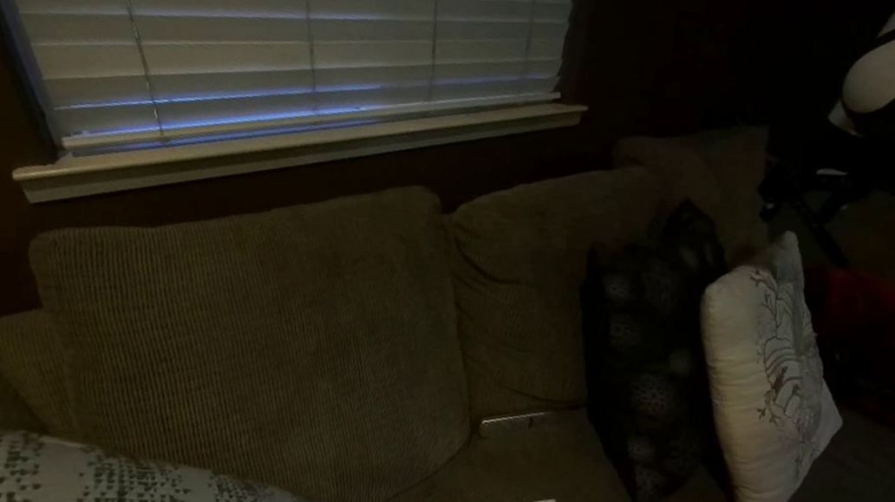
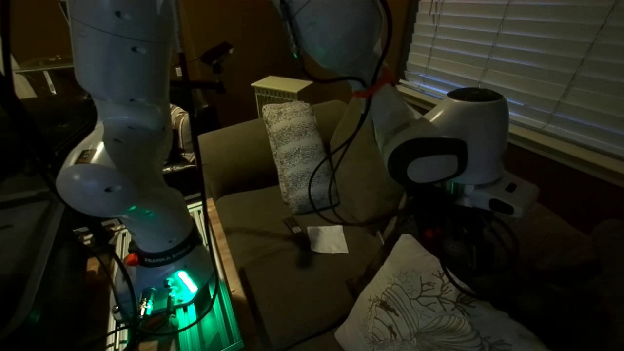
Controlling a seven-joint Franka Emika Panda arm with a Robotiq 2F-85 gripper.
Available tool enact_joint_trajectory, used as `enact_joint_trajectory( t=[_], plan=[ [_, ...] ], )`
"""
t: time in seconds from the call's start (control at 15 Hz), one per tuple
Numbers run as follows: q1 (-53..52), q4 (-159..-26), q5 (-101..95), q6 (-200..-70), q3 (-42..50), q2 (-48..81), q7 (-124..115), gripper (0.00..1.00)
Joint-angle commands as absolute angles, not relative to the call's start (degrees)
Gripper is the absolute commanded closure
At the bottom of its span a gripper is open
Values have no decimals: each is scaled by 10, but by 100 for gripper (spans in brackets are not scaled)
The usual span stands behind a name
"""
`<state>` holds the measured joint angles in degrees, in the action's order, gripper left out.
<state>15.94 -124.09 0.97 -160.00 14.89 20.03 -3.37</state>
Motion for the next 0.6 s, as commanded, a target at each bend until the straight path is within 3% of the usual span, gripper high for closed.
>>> enact_joint_trajectory(
  t=[0.0, 0.53],
  plan=[
    [170, -1205, 39, -1589, 130, 224, -22, 0],
    [181, -1046, 77, -1508, 76, 327, -14, 0]
  ],
)
